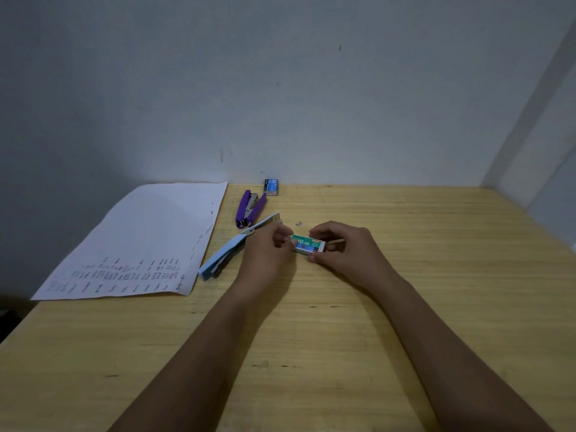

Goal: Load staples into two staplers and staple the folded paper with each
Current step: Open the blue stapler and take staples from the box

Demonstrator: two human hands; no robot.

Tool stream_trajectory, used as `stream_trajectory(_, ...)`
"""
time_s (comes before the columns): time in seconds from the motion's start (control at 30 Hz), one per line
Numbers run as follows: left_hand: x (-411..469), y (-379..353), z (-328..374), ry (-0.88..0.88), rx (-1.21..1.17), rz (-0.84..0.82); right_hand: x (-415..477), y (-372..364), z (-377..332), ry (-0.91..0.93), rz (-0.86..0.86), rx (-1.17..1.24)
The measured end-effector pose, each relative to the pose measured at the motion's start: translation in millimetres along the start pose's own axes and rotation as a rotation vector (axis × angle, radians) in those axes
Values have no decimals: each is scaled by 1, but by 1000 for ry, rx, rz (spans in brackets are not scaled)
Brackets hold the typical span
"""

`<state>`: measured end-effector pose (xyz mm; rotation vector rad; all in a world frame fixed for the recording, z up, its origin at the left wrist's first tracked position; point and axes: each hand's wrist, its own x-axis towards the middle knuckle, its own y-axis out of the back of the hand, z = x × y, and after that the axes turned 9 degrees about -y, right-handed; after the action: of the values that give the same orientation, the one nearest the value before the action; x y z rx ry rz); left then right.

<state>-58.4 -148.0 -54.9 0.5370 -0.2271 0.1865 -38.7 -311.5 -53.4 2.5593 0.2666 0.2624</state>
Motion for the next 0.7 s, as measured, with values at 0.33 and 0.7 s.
stream_trajectory(0.33, -4, 0, -1, -308, 283, -208, -8, 19, 2, -24, 26, -83)
stream_trajectory(0.7, -6, 3, 1, -323, 184, -266, -8, 16, -2, -80, 32, 40)
